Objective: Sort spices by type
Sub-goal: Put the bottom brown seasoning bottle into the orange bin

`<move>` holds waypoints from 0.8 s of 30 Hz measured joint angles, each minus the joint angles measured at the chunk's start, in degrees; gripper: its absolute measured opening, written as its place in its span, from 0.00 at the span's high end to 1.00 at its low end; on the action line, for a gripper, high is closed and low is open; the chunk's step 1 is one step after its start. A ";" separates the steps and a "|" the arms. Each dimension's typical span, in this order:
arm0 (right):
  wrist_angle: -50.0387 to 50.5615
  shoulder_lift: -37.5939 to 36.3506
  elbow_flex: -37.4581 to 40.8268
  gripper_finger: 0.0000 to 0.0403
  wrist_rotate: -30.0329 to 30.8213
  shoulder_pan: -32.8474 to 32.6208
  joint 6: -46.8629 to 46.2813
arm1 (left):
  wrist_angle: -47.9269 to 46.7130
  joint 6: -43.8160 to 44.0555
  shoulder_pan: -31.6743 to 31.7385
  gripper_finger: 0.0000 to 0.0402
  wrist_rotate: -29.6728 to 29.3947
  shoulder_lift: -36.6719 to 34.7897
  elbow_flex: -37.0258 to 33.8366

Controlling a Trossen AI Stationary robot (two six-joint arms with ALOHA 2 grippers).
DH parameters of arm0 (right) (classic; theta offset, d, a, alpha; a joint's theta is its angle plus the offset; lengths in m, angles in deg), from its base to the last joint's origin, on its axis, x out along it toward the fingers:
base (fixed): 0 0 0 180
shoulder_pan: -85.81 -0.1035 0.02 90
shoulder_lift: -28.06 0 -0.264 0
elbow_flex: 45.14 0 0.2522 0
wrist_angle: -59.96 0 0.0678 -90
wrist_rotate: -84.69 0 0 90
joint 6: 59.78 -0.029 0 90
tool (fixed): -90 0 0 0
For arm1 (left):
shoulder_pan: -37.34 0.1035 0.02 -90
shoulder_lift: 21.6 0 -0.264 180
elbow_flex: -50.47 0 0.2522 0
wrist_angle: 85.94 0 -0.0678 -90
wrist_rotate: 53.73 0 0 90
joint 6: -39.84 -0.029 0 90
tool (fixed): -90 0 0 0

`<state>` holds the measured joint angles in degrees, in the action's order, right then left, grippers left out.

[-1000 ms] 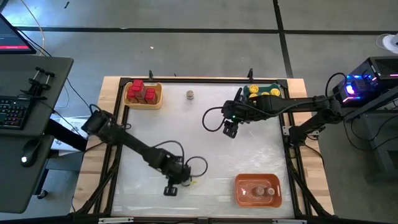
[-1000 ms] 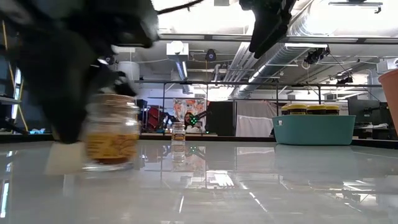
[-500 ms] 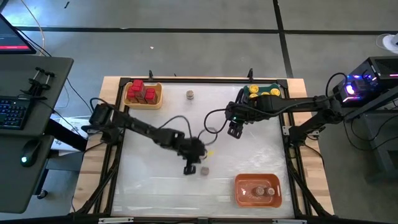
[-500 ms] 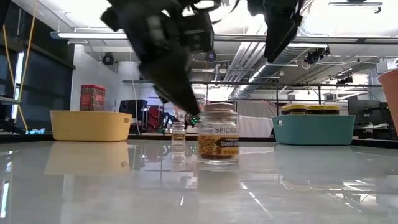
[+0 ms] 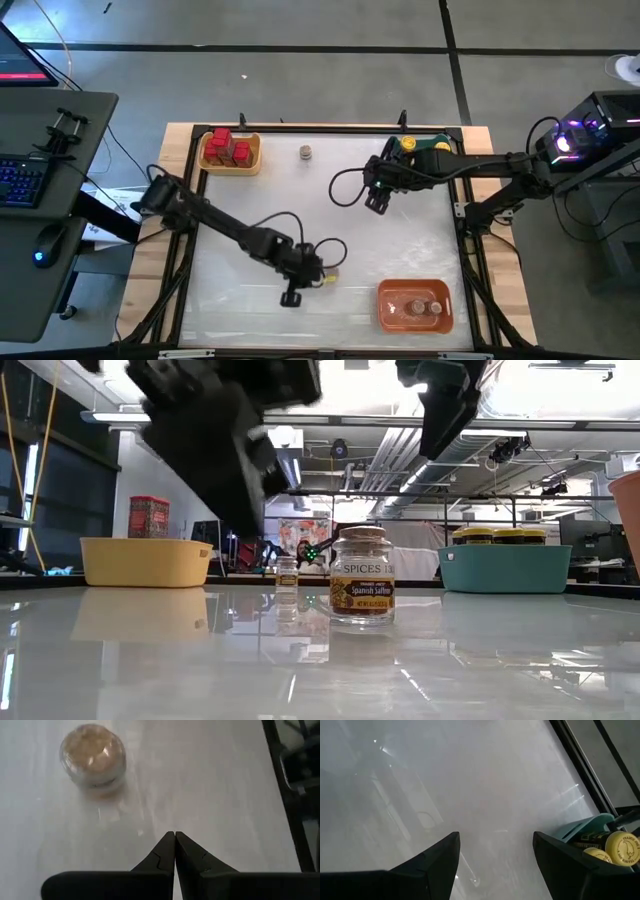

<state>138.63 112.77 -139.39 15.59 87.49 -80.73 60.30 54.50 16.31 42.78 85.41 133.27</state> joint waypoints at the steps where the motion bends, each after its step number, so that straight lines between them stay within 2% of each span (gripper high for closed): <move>1: -0.04 0.00 0.00 0.38 0.02 0.21 0.00 | 1.71 1.46 -0.14 1.00 -0.79 0.92 0.00; 4: -0.14 0.00 0.00 0.38 0.03 0.25 0.03 | 6.69 4.52 0.21 1.00 -1.93 3.44 -0.02; 11: 0.00 0.02 0.00 0.38 -0.33 0.23 0.00 | 11.71 2.64 2.13 1.00 -3.28 7.20 0.17; 17: 0.32 -0.27 0.00 0.38 -0.56 -0.21 -1.68 | 14.63 -2.54 6.39 1.00 -4.63 10.54 7.99; 20: 0.61 -1.05 0.00 0.38 -0.76 -0.21 -2.60 | 13.08 -5.14 8.35 1.00 -4.91 12.74 12.85; 24: 2.43 -3.26 0.00 0.38 -1.26 -0.21 -3.21 | 3.62 -4.91 10.03 1.00 -3.86 11.93 17.07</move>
<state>141.06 109.51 -139.39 14.32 87.28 -83.94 63.92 49.59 26.34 38.93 97.34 150.34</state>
